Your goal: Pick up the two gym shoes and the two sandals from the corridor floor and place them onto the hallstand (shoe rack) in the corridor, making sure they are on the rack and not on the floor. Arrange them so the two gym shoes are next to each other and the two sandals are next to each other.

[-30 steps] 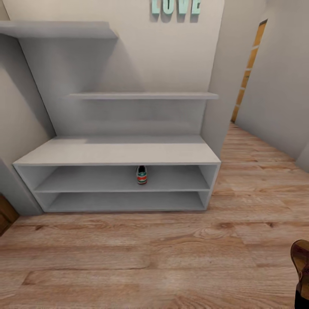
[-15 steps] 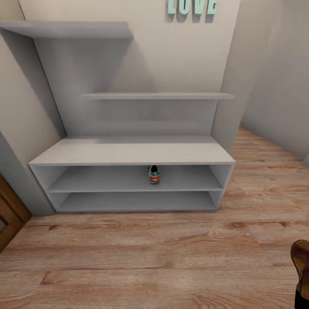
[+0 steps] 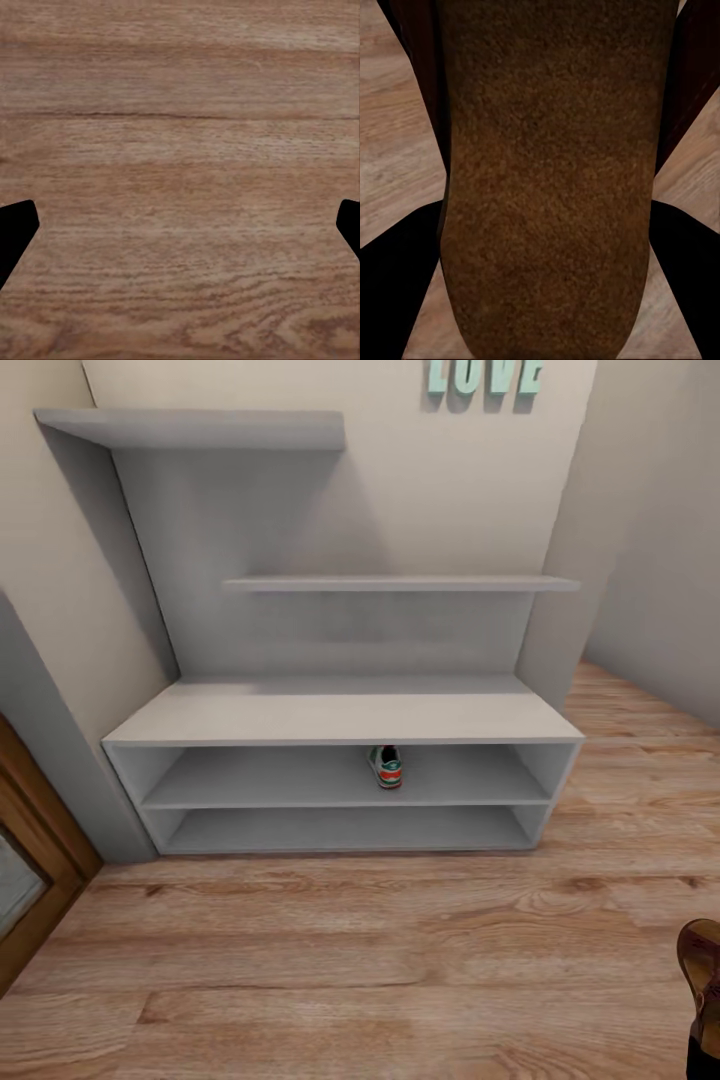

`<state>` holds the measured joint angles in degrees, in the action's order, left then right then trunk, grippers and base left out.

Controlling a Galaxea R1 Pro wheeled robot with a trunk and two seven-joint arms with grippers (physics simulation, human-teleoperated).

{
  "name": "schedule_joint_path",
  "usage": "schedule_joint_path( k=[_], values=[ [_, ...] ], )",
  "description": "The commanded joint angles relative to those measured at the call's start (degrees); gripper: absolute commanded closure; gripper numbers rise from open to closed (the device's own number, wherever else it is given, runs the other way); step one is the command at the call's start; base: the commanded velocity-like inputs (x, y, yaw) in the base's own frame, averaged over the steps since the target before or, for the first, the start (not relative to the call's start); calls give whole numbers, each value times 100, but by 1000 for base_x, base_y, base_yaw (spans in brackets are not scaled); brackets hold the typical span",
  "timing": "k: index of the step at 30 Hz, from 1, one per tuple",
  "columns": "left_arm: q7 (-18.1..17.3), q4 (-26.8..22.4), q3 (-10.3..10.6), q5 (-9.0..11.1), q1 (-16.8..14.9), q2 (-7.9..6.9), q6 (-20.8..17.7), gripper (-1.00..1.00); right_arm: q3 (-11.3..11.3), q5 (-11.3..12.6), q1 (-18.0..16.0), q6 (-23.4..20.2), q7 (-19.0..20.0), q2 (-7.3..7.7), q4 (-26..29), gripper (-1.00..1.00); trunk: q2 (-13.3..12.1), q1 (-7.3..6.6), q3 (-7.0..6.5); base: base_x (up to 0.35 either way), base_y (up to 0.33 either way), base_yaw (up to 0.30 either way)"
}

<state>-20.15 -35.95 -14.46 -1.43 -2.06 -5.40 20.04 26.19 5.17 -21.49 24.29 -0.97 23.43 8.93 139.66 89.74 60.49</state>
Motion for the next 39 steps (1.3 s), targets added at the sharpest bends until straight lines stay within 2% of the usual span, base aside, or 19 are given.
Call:
schedule_joint_path(
  k=[1, 33, 35, 39],
  values=[
    [-41, 8, -26, -15, -5, 4, 18, -100, -35, 54, -4, 24, -8, 4, -5, 100, 2, -1, 4, 0, 311, 0],
    [-43, 9, -21, -44, -5, 10, 18, -100, -36, 44, -4, 24, 9, 2, -14, 100, 2, -1, 4, 0, 311, 0],
    [-42, 9, -22, -43, -5, 12, 12, -100, -40, 40, -4, 24, 9, -14, -12, 100, 2, -1, 4, 0, 311, 0],
    [-41, 10, -6, -42, -5, 14, 2, -100, -43, 50, -4, 24, 4, -163, 2, 100, 2, -1, 4, 0, 311, 0]
  ],
)
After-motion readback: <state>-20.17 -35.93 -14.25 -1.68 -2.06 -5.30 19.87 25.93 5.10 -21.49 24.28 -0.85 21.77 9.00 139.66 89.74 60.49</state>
